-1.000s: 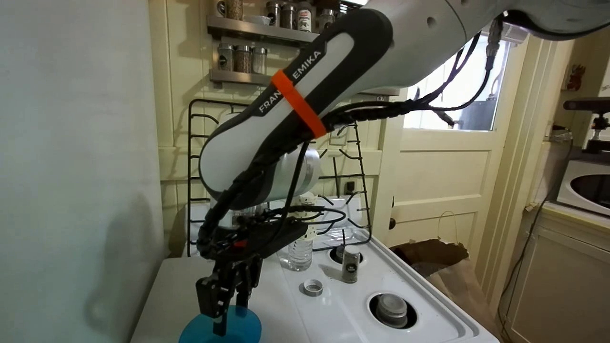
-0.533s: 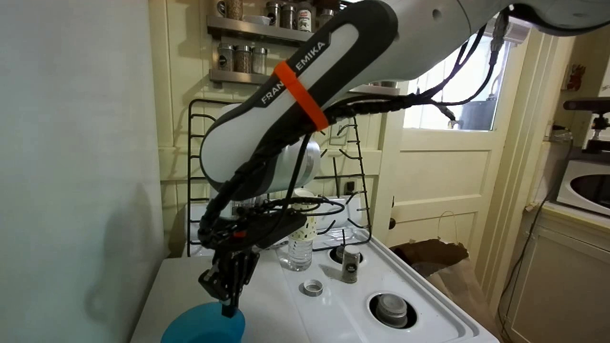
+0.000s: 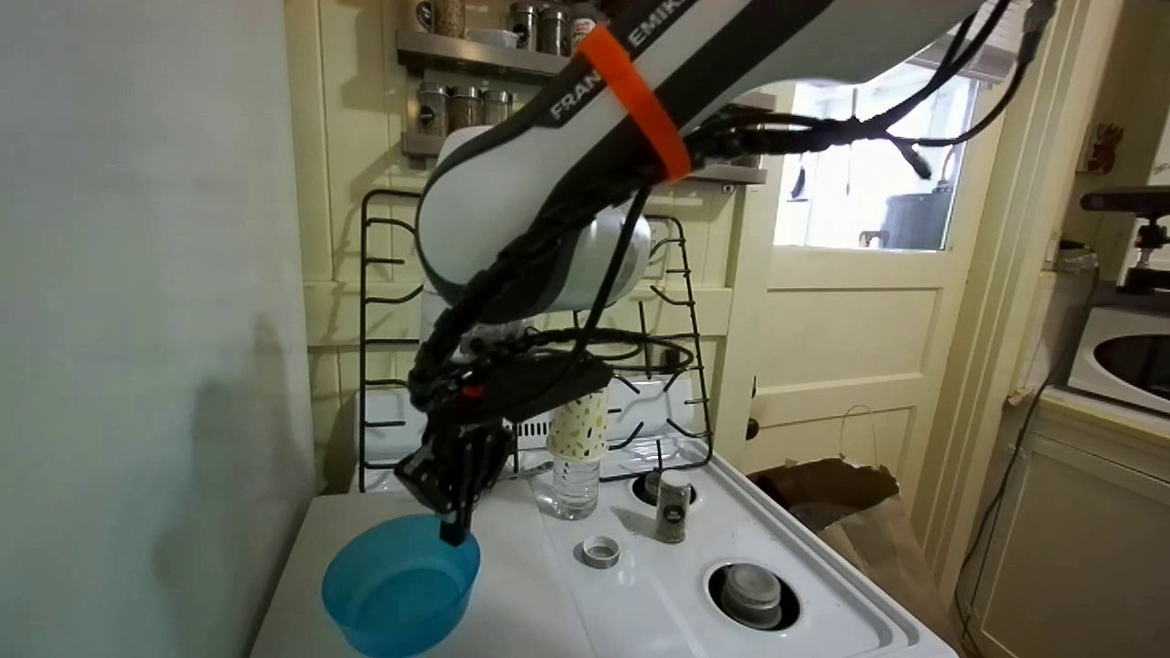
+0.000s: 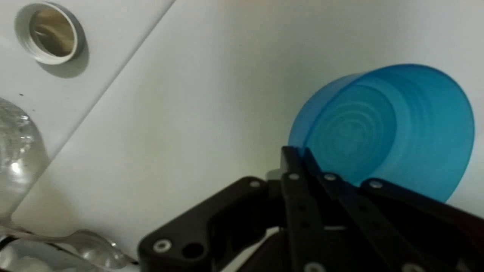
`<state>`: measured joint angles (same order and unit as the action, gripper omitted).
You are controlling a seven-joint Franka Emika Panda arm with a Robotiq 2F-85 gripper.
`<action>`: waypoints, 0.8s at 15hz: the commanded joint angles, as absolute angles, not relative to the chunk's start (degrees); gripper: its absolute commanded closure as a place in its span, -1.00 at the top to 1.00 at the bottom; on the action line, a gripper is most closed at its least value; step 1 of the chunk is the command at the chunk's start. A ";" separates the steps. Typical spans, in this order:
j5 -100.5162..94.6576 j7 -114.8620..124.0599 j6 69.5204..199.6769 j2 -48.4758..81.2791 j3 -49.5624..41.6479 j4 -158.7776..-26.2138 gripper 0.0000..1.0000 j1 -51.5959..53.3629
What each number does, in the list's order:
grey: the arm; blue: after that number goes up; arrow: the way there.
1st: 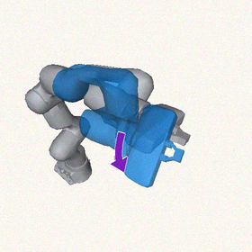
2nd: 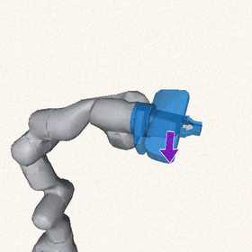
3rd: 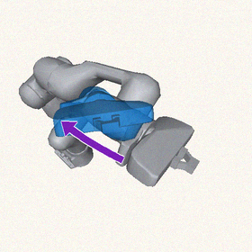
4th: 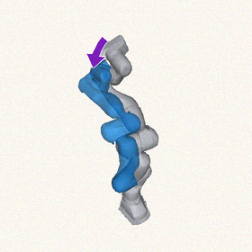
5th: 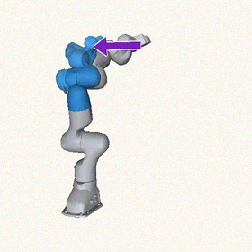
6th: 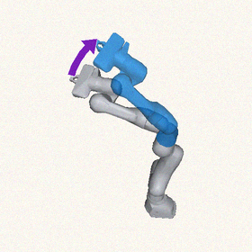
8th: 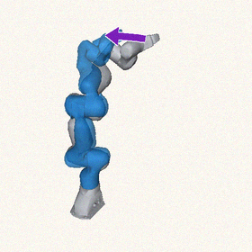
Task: Pick up the blue bowl and put it on top of the cup
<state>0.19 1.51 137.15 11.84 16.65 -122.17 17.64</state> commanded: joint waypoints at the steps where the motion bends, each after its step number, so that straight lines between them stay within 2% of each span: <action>1: 1.61 9.66 141.17 -2.01 16.19 -133.14 -0.98 17.56; 6: 2.53 19.97 142.36 -16.32 16.44 -141.47 -0.98 15.69; 7: 3.06 15.12 140.40 -10.10 16.49 -136.12 -0.94 16.01; 12: 3.50 22.19 142.96 -18.70 15.69 -140.00 -0.98 13.16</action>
<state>2.89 18.45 140.72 -15.79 16.04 -139.66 15.75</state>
